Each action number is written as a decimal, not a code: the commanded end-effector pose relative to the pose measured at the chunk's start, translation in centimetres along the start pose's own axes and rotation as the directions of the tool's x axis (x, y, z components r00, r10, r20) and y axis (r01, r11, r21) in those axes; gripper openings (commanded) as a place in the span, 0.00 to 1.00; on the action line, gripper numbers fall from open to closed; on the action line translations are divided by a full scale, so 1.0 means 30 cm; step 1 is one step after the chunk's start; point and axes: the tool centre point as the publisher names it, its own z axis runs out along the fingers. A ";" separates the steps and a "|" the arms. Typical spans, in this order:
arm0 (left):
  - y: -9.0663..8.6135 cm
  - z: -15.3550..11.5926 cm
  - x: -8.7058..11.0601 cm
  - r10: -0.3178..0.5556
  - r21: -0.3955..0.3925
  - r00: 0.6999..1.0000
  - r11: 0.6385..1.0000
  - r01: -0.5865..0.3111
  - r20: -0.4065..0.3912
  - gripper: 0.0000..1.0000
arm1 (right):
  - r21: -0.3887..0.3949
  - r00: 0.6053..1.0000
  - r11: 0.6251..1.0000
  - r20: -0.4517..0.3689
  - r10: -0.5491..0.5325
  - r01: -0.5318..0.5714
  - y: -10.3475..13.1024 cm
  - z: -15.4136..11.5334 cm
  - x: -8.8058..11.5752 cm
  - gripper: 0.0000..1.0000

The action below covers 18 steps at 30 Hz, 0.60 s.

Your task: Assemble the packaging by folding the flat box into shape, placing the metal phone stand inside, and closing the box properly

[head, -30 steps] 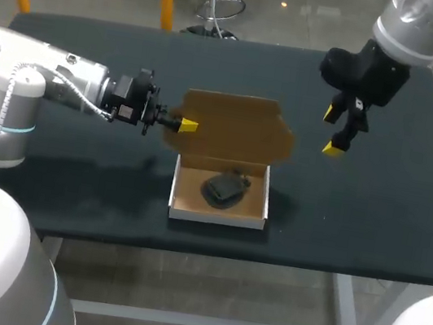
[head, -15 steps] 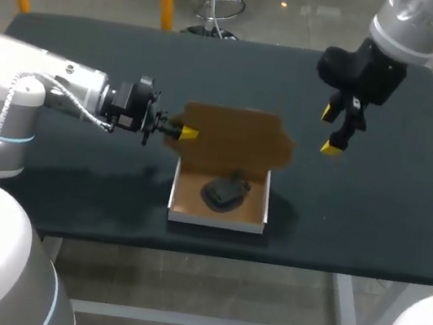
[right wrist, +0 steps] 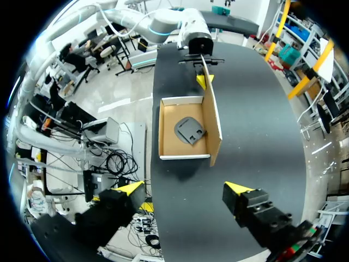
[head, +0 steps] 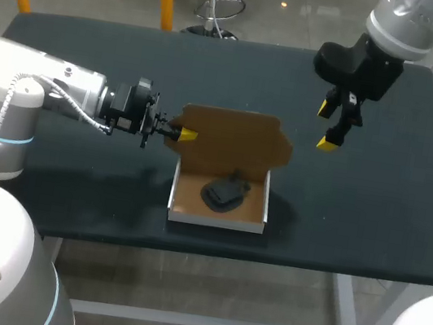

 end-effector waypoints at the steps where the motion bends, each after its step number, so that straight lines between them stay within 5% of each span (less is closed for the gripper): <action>1: 0.003 -0.001 0.003 0.000 0.001 1.000 1.000 0.000 0.000 0.00 | 0.008 1.000 1.000 -0.005 -0.005 0.005 0.036 -0.016 -0.029 1.00; 14: 0.003 -0.001 0.003 0.000 0.001 1.000 1.000 0.000 0.000 0.00 | 0.086 1.000 0.996 0.017 0.008 -0.010 0.190 -0.028 -0.183 1.00; 15: 0.003 -0.001 0.003 0.000 0.001 1.000 1.000 0.000 0.000 0.00 | 0.093 1.000 0.996 0.019 0.003 -0.005 0.203 -0.026 -0.196 0.98; 18: 0.003 -0.001 0.003 0.000 0.001 1.000 1.000 0.000 0.000 0.00 | 0.118 1.000 0.993 0.022 -0.012 0.009 0.243 -0.014 -0.229 0.69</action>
